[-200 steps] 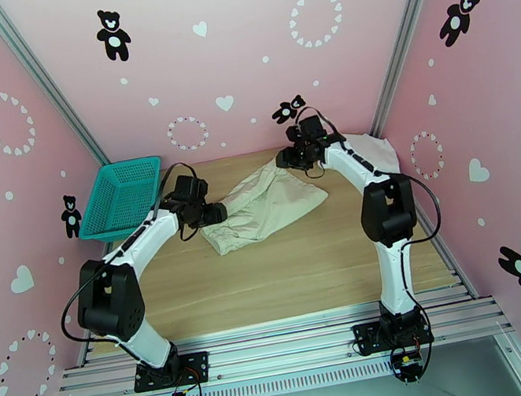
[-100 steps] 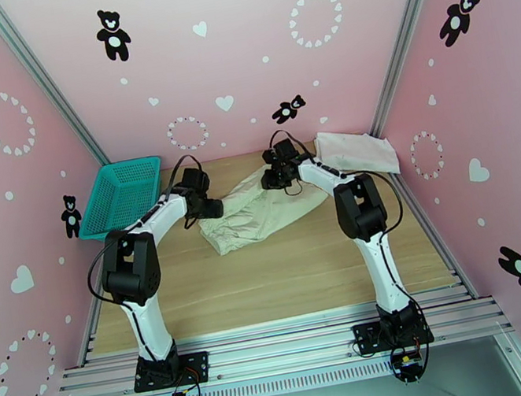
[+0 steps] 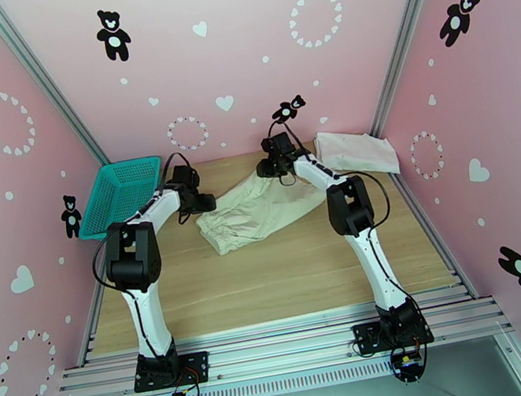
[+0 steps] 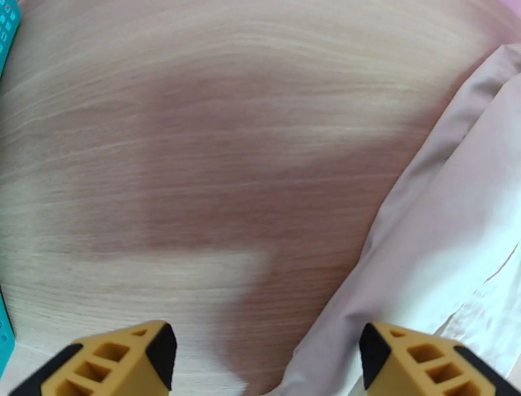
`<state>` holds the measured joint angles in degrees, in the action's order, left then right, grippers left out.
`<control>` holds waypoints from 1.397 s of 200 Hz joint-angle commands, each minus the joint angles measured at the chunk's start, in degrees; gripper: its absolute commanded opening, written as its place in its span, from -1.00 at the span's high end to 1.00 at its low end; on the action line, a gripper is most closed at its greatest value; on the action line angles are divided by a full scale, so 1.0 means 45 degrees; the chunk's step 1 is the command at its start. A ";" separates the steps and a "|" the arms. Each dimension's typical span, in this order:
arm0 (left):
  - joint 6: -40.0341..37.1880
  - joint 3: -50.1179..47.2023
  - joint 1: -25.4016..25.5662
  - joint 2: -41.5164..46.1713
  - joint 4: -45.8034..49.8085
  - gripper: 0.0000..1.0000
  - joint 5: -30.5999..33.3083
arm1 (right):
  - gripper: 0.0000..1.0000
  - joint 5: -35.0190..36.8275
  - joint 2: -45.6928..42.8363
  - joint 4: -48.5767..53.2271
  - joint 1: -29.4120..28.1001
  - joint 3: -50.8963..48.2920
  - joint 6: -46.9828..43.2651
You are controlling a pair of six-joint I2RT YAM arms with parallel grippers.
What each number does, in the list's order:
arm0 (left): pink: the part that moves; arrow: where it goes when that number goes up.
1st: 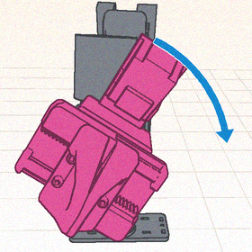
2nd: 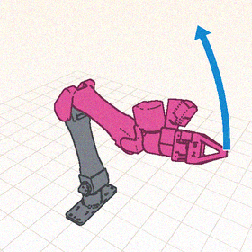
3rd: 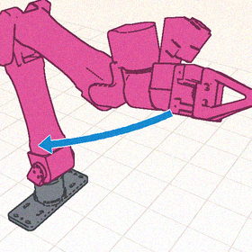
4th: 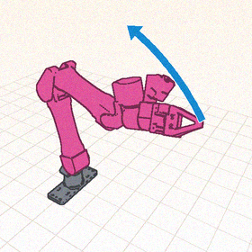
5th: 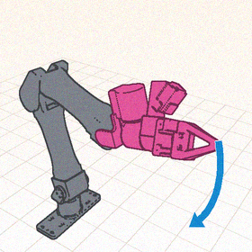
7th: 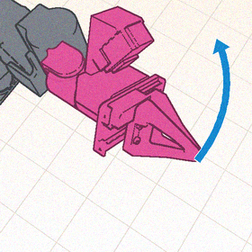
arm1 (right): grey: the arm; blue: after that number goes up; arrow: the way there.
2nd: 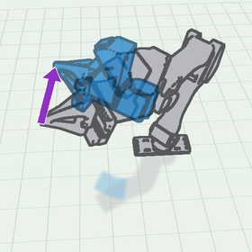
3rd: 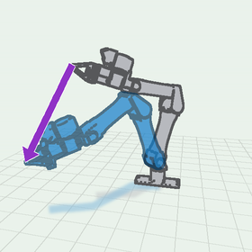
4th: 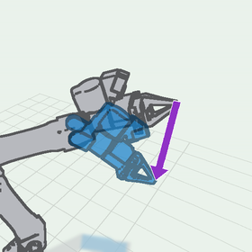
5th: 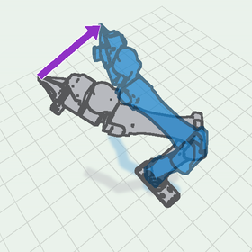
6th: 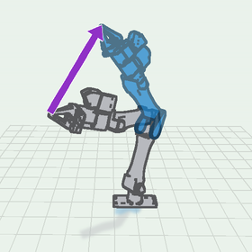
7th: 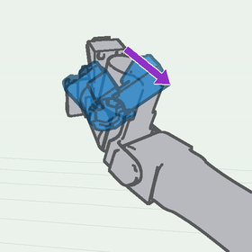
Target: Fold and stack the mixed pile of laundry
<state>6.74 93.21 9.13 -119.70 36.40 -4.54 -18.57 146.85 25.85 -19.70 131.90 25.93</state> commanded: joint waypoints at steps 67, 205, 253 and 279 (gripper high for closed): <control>0.5464 -0.6170 -0.1112 0.6894 -0.2463 -0.93 -0.2339 | 0.03 -0.0180 -0.1661 0.0659 0.0040 -0.0601 -0.0218; 1.0403 -1.0939 0.0632 0.6414 -0.7025 -0.97 -0.3128 | -0.05 -0.0373 -0.7299 -0.2125 -0.0153 -0.9106 0.0012; 1.1123 -1.0552 0.1332 0.4929 -0.8463 -0.72 -0.2328 | -0.05 -0.0616 -0.7532 -0.2676 -0.0172 -0.9863 0.0247; 1.1414 -1.0529 0.1567 0.4318 -0.9867 -0.40 -0.1794 | -0.05 -0.0819 -0.7782 -0.3119 -0.0172 -1.0365 0.0518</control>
<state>56.03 45.28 14.31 -95.61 1.83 -14.94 -20.82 115.77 14.94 -20.23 87.24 26.65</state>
